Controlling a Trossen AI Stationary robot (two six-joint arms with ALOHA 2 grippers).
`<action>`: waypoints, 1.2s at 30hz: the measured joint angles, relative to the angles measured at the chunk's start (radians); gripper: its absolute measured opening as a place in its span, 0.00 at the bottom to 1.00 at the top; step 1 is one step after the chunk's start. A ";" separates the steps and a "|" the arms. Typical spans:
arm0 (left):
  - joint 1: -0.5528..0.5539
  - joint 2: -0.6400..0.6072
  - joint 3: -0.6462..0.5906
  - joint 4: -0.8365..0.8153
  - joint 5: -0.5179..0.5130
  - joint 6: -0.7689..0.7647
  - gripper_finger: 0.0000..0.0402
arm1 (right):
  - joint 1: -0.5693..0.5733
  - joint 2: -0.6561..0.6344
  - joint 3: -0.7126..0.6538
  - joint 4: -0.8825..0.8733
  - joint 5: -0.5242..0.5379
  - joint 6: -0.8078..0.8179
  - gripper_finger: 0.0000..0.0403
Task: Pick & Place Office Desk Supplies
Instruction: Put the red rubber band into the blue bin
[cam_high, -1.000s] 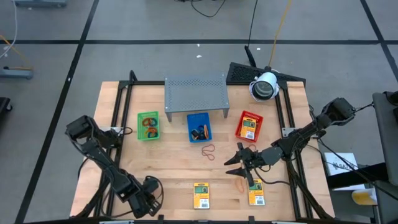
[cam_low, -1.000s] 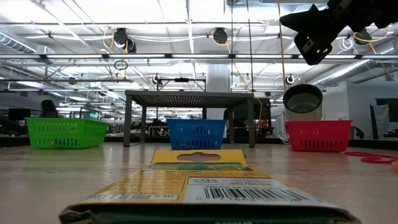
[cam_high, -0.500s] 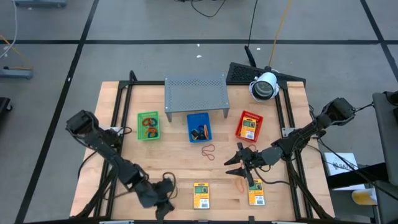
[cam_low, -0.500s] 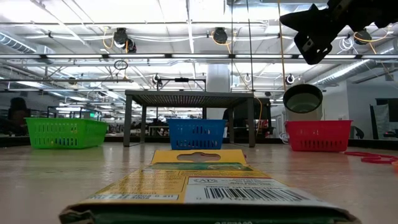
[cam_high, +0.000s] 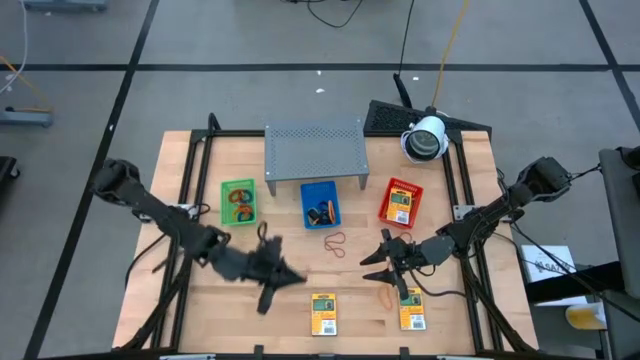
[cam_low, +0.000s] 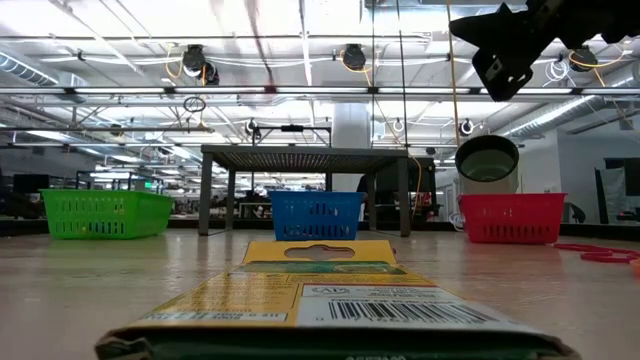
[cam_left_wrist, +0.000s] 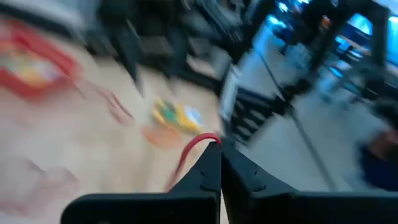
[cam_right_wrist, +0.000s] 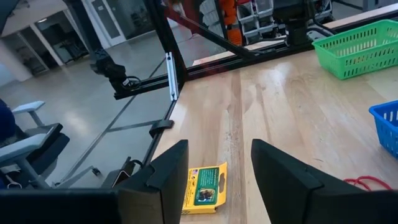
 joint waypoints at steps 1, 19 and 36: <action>0.024 -0.011 0.000 0.012 -0.012 0.052 0.00 | 0.000 0.000 0.000 0.000 0.000 -0.010 0.41; 0.470 -0.034 -0.001 -0.063 0.120 0.296 0.00 | -0.159 0.000 0.000 0.045 -0.104 -0.164 0.41; 0.632 -0.034 -0.001 -0.121 0.129 0.354 0.12 | -0.367 0.000 0.000 -0.050 -0.189 -0.166 0.41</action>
